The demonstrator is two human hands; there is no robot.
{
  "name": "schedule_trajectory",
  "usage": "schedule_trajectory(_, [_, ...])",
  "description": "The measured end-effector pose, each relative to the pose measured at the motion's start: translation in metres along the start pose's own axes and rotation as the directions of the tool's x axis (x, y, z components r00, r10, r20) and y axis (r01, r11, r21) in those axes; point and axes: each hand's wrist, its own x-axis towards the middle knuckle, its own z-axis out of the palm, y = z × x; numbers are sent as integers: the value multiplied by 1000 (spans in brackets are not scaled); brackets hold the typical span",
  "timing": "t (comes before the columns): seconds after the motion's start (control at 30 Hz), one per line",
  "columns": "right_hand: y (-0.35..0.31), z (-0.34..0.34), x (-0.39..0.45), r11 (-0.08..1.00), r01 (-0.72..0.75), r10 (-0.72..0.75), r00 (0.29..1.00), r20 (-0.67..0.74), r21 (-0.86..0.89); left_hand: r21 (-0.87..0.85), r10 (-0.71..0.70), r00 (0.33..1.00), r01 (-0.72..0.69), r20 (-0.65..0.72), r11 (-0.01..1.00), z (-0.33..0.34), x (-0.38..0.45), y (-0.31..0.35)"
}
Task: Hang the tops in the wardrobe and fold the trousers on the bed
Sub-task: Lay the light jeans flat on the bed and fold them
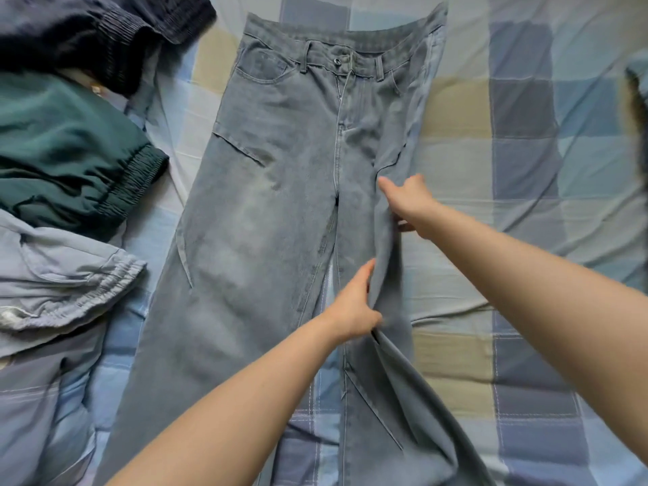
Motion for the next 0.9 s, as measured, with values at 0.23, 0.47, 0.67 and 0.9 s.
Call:
schedule_trajectory(0.23, [-95, 28, 25, 960, 235, -275, 895, -352, -152, -449, 105, 945, 48, 310, 892, -127, -40, 5])
schedule_trajectory(0.47, [-179, 130, 32, 906, 416, -405, 906, 124, -76, -421, -224, 962, 142, -153, 896, -282, -52, -67])
schedule_trajectory(0.67, [-178, 180, 61, 515, 539, -389, 840, 378, -666, -377, -383, 824, 226, -418, 898, -256, -16, -128])
schedule_trajectory(0.9, [-204, 155, 109, 232, 505, -516, 788, 336, -831, -550, -420, 826, 166, -375, 818, -261, -12, -137])
